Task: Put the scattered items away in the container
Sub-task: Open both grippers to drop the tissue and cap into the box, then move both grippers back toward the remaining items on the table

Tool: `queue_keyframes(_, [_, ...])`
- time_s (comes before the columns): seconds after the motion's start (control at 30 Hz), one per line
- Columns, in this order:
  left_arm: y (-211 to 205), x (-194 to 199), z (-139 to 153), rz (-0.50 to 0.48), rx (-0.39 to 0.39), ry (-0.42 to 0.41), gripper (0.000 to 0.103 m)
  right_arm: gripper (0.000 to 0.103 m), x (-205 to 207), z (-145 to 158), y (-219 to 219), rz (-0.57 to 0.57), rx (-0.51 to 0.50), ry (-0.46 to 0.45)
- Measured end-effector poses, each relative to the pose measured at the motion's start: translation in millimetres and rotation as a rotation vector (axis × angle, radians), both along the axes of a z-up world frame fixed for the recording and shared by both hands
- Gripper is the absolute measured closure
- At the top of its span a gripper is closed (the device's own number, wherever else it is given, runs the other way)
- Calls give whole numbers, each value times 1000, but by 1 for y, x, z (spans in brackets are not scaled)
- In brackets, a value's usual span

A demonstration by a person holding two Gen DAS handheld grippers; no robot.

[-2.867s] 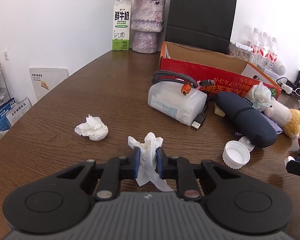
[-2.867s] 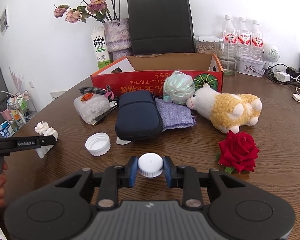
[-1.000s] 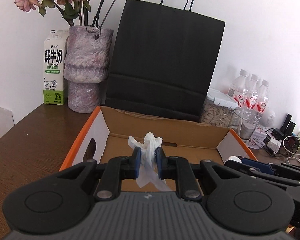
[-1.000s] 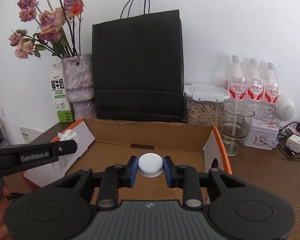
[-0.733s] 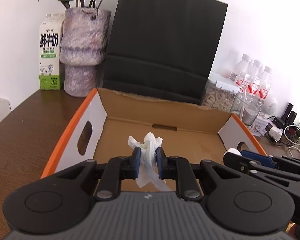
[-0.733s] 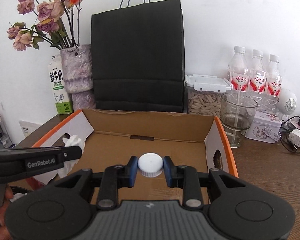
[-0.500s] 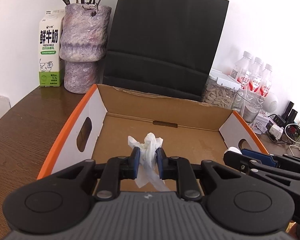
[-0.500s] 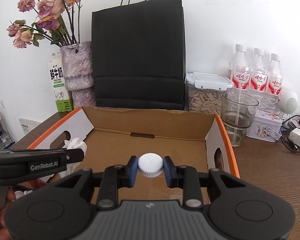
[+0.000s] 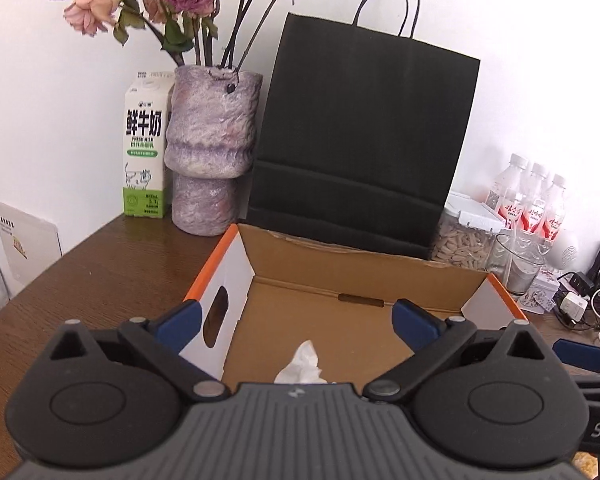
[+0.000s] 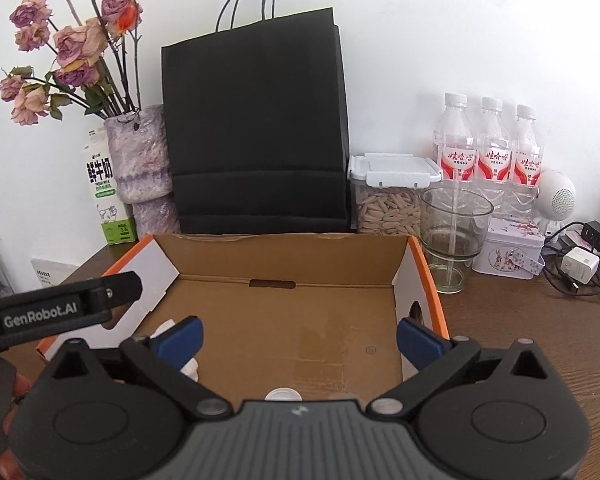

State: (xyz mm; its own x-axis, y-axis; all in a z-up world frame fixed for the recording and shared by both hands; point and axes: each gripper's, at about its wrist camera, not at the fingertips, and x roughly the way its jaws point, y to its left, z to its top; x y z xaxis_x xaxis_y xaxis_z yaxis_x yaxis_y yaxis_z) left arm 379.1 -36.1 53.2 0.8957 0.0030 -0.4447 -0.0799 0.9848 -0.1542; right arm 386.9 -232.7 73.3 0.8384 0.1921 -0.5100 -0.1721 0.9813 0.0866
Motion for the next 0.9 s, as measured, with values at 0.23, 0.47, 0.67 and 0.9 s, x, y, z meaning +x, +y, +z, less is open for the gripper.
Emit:
queue_keyframes(0.23, [-6, -6, 3, -7, 14, -23, 0, 0, -5, 5, 3, 19, -4, -10])
queue_keyframes(0.47, [-10, -15, 9, -17, 16, -44, 0, 0, -13, 13, 5, 24, -13, -35])
queue_keyframes(0.67, [-12, -37, 21, -38, 7, -91, 0, 0, -34, 22, 4, 15, -29, -75])
queue_keyframes(0.9, [-9, -73, 31, -49, -15, -125, 0, 0, -69, 27, 2, 4, -46, -102])
